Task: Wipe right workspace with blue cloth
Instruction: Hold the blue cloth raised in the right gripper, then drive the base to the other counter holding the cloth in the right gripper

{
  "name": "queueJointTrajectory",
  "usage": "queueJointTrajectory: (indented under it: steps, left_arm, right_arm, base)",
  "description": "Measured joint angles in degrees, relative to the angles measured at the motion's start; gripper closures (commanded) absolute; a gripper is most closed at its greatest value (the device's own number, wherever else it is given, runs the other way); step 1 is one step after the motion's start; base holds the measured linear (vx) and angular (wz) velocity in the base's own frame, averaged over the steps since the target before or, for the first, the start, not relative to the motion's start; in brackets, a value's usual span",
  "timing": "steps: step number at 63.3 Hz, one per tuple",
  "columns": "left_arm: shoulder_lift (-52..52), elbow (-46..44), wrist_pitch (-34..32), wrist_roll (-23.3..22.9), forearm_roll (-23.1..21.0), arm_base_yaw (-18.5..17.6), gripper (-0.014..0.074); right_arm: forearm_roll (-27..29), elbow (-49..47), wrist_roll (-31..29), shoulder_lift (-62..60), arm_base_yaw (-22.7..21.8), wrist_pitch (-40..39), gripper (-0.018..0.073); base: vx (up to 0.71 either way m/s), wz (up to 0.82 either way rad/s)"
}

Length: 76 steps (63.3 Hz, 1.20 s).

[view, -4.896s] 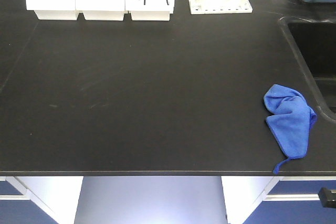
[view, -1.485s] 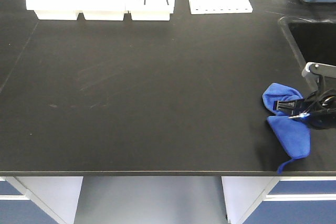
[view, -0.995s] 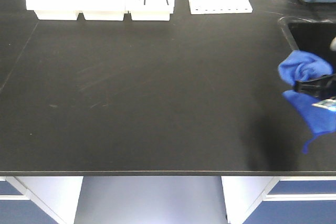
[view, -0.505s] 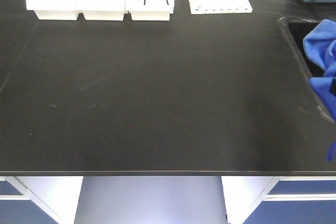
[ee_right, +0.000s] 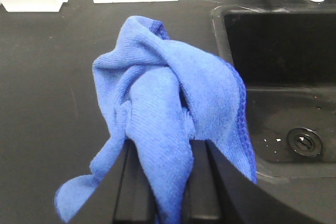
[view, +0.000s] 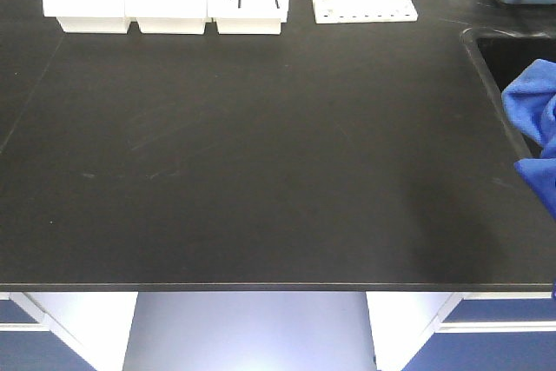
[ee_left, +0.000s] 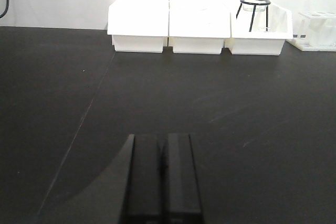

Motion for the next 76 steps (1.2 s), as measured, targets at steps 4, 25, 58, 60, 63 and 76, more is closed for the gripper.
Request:
queueJointTrajectory:
  steps: [4, 25, 58, 60, 63, 76]
  left_arm:
    - [0.00, 0.00, 0.00, 0.00, 0.00, 0.00, 0.0602]
    - [0.00, 0.00, 0.00, 0.00, 0.00, 0.00, 0.0602]
    - [0.00, 0.00, 0.00, 0.00, 0.00, 0.00, 0.0602]
    - [0.00, 0.00, 0.00, 0.00, 0.00, 0.00, 0.0602]
    - [0.00, 0.00, 0.00, 0.00, 0.00, 0.00, 0.0602]
    - [0.00, 0.00, 0.00, 0.00, 0.00, 0.00, 0.0602]
  right_arm:
    - [0.00, 0.00, 0.00, 0.00, 0.00, 0.05, 0.0567]
    - [0.00, 0.00, -0.05, 0.00, 0.00, 0.10, 0.0567]
    - [0.00, 0.00, -0.05, 0.00, 0.00, 0.10, 0.0567]
    - [0.00, 0.00, -0.05, 0.00, 0.00, 0.10, 0.0567]
    - [0.00, 0.00, -0.05, 0.00, 0.00, 0.10, 0.0567]
    - [0.00, 0.00, -0.05, 0.00, 0.00, 0.10, 0.0567]
  base:
    - [0.00, 0.00]
    - [0.00, 0.00]
    - [-0.04, 0.00]
    - [-0.13, 0.00]
    - [-0.15, 0.01]
    - [-0.20, 0.00]
